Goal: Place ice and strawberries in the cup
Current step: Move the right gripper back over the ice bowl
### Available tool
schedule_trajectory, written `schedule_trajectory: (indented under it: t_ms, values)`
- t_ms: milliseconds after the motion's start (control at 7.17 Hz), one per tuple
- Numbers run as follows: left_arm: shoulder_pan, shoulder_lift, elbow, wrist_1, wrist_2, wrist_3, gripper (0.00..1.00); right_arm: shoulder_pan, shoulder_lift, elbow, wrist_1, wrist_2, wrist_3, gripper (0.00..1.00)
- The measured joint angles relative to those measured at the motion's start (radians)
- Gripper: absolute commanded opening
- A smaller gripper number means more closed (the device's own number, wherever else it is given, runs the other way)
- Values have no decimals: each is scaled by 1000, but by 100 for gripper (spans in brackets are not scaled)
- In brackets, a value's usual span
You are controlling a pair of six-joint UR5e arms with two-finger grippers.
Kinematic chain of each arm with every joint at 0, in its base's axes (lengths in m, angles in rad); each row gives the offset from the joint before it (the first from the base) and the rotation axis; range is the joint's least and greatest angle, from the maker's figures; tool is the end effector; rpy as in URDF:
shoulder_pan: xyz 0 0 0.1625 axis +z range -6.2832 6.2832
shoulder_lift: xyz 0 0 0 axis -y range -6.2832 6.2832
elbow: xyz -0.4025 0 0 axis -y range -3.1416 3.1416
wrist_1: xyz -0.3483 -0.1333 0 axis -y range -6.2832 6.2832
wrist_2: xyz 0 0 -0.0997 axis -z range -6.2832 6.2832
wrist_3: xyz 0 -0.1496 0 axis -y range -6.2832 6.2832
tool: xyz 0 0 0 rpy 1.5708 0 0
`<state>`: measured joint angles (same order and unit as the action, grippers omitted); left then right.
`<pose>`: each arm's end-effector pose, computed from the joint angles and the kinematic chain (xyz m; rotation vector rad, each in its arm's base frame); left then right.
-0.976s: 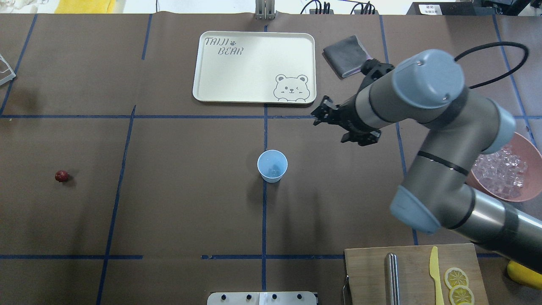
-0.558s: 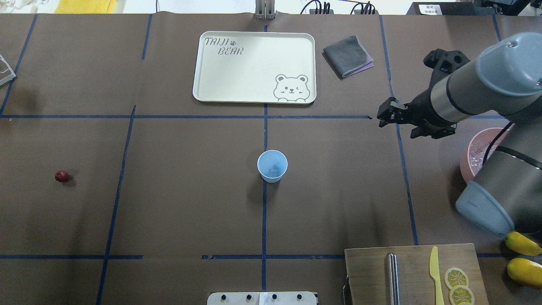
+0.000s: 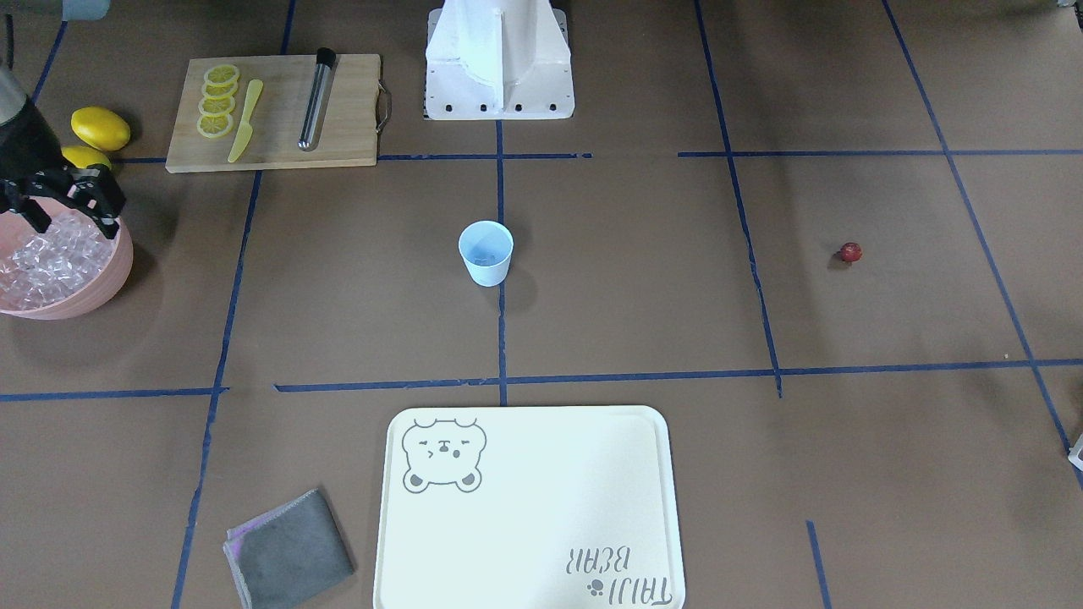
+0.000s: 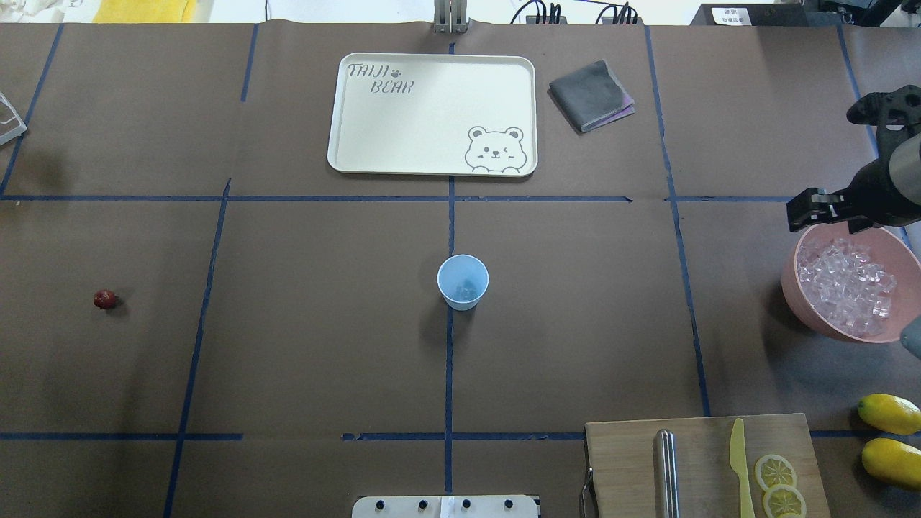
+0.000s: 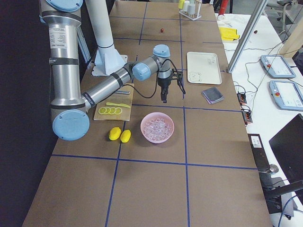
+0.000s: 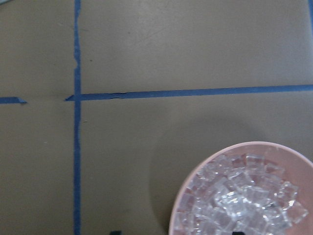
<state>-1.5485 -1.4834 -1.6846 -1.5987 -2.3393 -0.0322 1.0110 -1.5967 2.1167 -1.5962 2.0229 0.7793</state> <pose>-0.0200 -0.4190 0.6563 0.0307 0.7694 0.0115 -0.1779 -0.4119 0.4629 0.1063 -0.6488 0.0998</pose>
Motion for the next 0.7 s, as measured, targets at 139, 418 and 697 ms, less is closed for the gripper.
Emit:
schedule_trajectory:
  t_ms: [139, 418, 697]
  values:
    - [0, 0, -1, -1, 0, 0, 100, 33, -24, -19, 2, 1, -80, 82]
    - [1, 0, -2, -1, 0, -1, 100, 58, -34, -65, 23, 9, -62, 83]
    - [1, 0, -4, -1, 0, -1, 100, 61, -36, -97, 93, 47, 231, 80]
